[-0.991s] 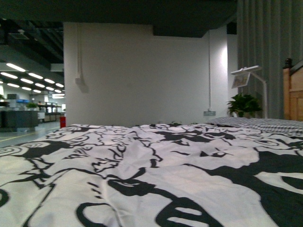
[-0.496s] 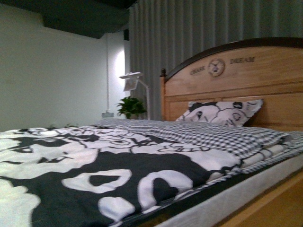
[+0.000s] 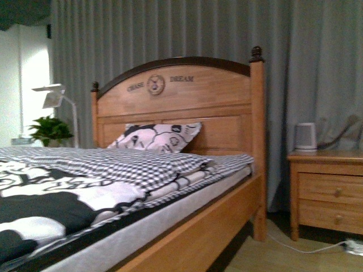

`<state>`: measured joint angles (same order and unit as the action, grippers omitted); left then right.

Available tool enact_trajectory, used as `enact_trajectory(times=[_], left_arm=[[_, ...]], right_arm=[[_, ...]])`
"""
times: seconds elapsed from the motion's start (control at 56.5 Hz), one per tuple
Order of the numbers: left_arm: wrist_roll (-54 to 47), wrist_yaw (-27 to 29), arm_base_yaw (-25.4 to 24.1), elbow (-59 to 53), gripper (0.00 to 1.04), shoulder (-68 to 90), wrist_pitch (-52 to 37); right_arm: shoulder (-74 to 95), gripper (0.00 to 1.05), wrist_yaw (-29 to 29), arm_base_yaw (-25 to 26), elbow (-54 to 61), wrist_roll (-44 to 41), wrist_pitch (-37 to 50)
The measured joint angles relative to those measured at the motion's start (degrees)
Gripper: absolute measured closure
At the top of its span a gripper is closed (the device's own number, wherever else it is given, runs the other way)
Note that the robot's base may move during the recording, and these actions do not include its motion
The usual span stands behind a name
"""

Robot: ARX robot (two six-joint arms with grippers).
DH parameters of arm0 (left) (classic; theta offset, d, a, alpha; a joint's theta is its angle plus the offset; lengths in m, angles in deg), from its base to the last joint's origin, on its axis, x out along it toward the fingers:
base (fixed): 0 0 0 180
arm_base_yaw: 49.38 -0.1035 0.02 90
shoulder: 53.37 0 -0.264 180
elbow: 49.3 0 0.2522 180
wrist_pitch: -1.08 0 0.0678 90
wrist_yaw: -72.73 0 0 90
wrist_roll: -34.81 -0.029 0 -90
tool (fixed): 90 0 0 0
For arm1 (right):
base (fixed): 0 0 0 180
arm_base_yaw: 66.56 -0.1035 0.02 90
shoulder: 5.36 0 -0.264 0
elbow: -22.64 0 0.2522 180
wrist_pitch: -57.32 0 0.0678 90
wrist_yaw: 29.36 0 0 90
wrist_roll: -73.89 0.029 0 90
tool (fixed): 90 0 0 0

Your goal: Put away toys

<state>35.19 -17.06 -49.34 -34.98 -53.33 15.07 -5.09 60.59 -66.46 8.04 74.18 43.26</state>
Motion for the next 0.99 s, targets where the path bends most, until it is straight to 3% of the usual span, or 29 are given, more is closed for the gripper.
enact_trajectory(times=[0.991], left_arm=[[0.0,-0.2,0.1,0.0,0.06,0.0,0.0]], right_arm=[[0.0,0.98,-0.1,0.0,0.0,0.0,0.0]])
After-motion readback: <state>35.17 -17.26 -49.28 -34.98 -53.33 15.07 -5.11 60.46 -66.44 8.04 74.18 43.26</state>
